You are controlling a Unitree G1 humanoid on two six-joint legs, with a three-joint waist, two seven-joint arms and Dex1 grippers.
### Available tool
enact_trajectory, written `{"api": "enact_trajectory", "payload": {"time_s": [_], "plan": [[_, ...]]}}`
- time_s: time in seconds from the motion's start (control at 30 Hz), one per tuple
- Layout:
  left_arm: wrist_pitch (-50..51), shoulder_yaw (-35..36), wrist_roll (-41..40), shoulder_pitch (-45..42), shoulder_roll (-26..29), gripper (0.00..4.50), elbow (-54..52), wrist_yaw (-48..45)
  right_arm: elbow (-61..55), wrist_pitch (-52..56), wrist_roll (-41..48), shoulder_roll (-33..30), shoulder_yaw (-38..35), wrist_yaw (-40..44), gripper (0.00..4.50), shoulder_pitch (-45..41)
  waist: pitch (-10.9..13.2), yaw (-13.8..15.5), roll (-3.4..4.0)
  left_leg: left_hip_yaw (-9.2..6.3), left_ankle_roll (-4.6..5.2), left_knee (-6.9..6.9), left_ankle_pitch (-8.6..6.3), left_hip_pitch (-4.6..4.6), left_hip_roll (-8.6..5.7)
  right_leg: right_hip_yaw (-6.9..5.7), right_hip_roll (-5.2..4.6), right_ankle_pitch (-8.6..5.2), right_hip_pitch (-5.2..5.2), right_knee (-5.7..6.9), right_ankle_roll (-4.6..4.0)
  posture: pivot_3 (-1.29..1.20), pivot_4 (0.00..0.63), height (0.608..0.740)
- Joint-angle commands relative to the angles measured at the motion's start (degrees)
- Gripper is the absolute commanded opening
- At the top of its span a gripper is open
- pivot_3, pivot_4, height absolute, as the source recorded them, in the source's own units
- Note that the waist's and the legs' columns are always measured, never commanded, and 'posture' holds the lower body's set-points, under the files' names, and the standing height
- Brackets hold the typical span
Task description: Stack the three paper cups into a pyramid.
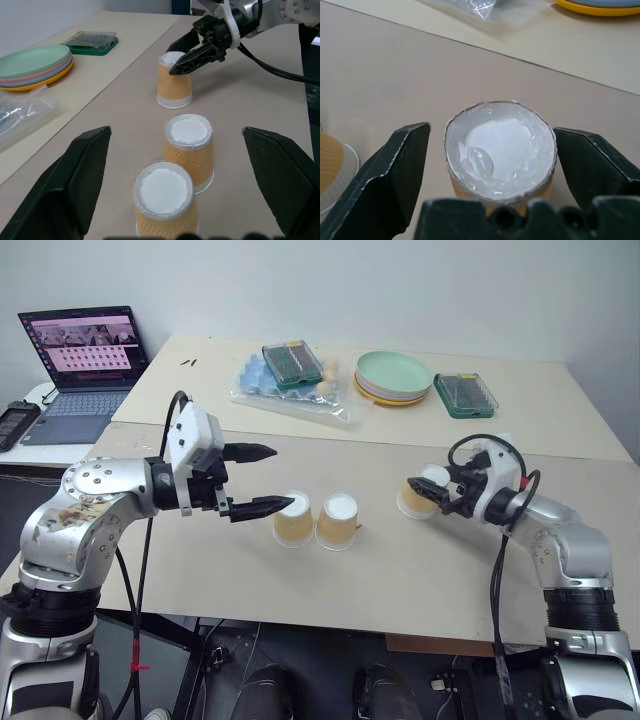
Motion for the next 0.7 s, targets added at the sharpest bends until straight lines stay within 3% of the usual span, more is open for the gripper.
{"api": "enact_trajectory", "payload": {"time_s": [0.03,0.13,0.2,0.37,0.7], "plan": [[-0.58,0.32,-0.3,-1.82,0.39,4.48,-1.15,0.56,1.35,-2.48,-0.67,0.48,-0.78,-0.3,4.5,-1.58,0.0,-0.04,0.0,0.0,0.0,0.0,0.0,0.0,0.0,0.0,0.0,0.0,0.0,0.0,0.0,0.0,0.15,0.706],[-0.92,0.17,-0.03,-1.9,0.51,4.48,-0.8,0.44,1.98,-3.07,-0.98,0.68,-0.72,-0.13,4.5,-1.76,0.0,-0.07,0.01,0.0,0.0,0.0,0.0,0.0,0.0,0.0,0.0,0.0,-0.01,0.01,0.0,0.0,0.15,0.706],[-0.91,0.29,-0.12,-2.03,0.44,4.5,-0.61,0.52,2.19,-3.57,-1.08,0.68,-0.89,-0.08,4.24,-1.86,0.0,-0.12,0.01,0.0,0.0,0.0,0.0,0.0,0.0,0.0,0.0,0.0,-0.01,0.01,0.0,0.0,0.15,0.706],[-0.86,0.68,-0.44,-0.61,0.54,4.5,-1.05,0.48,0.94,-3.95,-0.76,0.63,-0.85,0.32,2.83,-2.34,0.01,-0.23,0.01,0.0,0.0,0.0,0.0,0.0,0.0,0.01,0.0,0.0,-0.01,0.01,0.0,0.0,0.15,0.706],[-1.82,3.49,0.98,9.41,1.31,4.5,-2.98,3.26,-0.26,-0.93,0.5,-0.99,4.45,8.05,2.83,-18.79,0.1,-1.05,0.17,0.12,-0.04,-0.03,0.02,0.0,0.06,0.15,0.02,0.0,-0.2,0.17,-0.01,0.0,0.15,0.706]]}}
